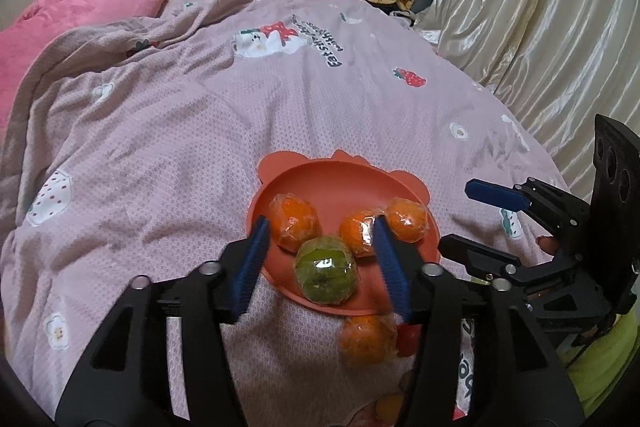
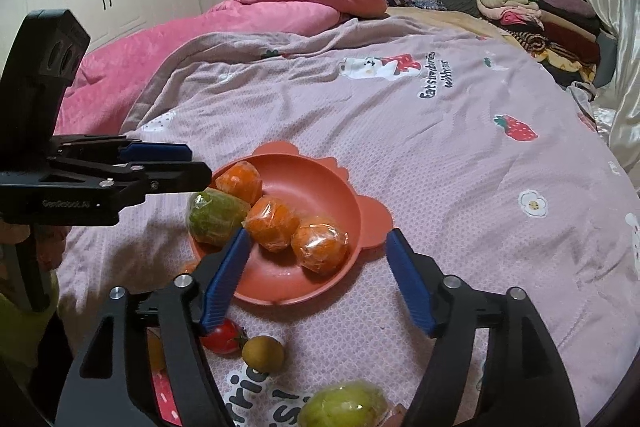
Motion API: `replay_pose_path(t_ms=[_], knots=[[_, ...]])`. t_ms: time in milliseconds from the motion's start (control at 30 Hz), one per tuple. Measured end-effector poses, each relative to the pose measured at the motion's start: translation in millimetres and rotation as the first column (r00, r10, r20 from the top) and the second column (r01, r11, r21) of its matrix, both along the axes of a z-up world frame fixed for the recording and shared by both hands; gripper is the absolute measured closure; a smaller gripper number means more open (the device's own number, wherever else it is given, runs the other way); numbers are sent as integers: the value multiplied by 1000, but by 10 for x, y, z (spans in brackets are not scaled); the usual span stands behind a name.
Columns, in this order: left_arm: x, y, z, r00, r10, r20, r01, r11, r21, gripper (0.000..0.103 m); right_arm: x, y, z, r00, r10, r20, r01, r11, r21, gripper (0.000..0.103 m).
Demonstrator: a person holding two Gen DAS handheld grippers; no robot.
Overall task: Organize fruits
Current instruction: 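Lower both fruits into the plate and open both grippers, then withdraw both open grippers away from the plate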
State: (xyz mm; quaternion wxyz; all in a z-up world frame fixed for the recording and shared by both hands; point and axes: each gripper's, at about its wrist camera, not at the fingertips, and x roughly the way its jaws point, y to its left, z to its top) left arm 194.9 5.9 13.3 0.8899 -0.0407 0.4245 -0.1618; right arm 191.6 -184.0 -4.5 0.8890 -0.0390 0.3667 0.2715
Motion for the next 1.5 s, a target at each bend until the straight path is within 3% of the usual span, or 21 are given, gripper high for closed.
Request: replay_pose_path(t_ms=[133, 700, 1000, 1500], knots=[[-34, 8, 53, 1000, 10, 19, -10, 1000, 6, 42, -16, -61, 41, 1000, -15, 13, 15, 1000, 10, 26], [-181, 123, 244, 995, 60, 79, -62, 998, 17, 16, -97, -172, 135, 998, -43, 36, 42, 999, 33, 15], [-267, 146, 290, 995, 58, 87, -60, 998, 16, 10, -193, -200, 208, 998, -43, 54, 41, 998, 48, 12], [-407, 187, 313, 994, 65, 82, -65, 998, 3, 10, -397, -139, 267, 997, -15, 71, 12, 999, 52, 11]])
